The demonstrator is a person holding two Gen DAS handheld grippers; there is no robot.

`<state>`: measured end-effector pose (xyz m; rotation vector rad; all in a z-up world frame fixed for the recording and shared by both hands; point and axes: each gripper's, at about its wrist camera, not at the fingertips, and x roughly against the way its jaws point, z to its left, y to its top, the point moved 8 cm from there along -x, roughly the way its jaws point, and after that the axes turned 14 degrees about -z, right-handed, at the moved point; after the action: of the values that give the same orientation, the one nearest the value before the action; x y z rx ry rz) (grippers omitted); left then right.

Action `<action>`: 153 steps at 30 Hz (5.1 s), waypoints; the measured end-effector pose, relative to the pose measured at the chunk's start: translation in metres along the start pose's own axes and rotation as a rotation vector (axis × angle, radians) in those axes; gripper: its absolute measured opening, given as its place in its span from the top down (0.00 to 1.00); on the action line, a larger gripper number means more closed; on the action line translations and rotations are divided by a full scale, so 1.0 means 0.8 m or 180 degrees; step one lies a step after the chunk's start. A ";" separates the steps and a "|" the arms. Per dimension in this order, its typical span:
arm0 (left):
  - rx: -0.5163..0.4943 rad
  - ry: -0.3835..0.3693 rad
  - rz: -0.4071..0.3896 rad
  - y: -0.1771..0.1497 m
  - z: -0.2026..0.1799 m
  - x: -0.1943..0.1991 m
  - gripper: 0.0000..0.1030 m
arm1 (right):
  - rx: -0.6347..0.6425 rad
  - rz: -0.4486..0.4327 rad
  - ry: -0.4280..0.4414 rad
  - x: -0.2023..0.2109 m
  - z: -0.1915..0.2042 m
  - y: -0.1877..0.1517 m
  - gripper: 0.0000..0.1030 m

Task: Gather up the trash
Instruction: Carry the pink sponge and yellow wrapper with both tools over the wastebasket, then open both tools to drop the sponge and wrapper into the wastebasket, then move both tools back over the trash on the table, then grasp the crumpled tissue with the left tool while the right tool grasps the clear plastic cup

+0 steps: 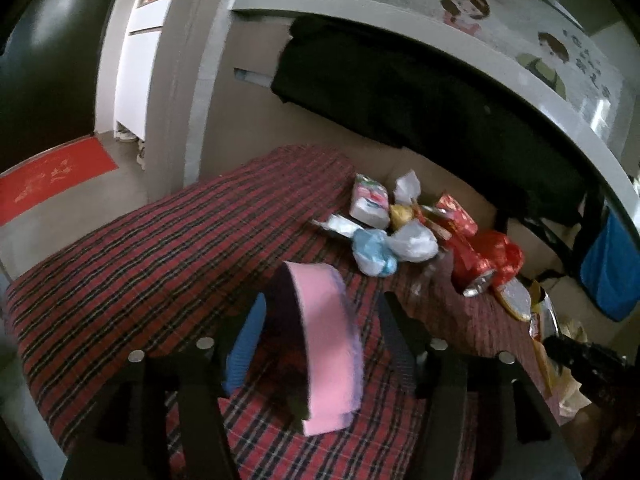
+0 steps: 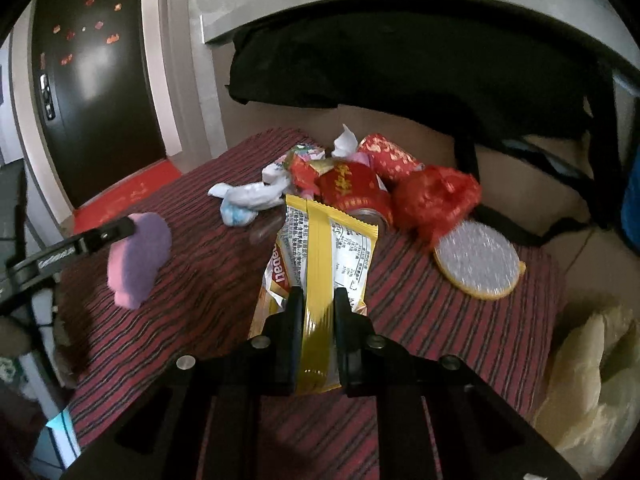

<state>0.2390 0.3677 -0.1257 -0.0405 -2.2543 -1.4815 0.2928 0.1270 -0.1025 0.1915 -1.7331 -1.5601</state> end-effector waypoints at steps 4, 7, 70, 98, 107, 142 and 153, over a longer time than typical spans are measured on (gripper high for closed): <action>-0.0115 0.0089 0.0069 -0.005 -0.011 -0.006 0.41 | -0.0080 -0.0002 -0.0047 0.014 -0.013 -0.012 0.88; -0.0082 0.0189 0.0117 -0.006 -0.009 -0.010 0.41 | -0.0175 -0.0003 -0.0074 0.021 -0.023 -0.020 0.88; -0.1057 -0.2038 0.0284 -0.115 -0.620 -0.011 0.67 | -0.0945 -0.0981 -0.1553 0.273 -0.432 -0.014 0.87; -0.0696 -0.1801 0.0243 -0.046 -0.471 -0.006 0.52 | -0.1213 -0.0986 -0.1567 0.281 -0.409 -0.044 0.40; -0.0726 -0.1373 -0.0154 0.000 -0.345 0.021 0.52 | -0.1091 -0.0877 -0.1341 0.243 -0.326 -0.043 0.40; 0.0066 -0.0123 -0.0447 0.133 0.044 0.028 0.48 | -0.0516 -0.0155 -0.0187 -0.115 -0.054 0.043 0.41; -0.0521 -0.0749 -0.0138 0.076 -0.053 -0.048 0.48 | -0.0743 0.0131 -0.0128 -0.177 -0.066 0.039 0.36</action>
<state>0.3040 0.3640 -0.0733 -0.2282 -2.3197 -1.7626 0.4343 0.1756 -0.1395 0.0080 -1.5591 -1.7302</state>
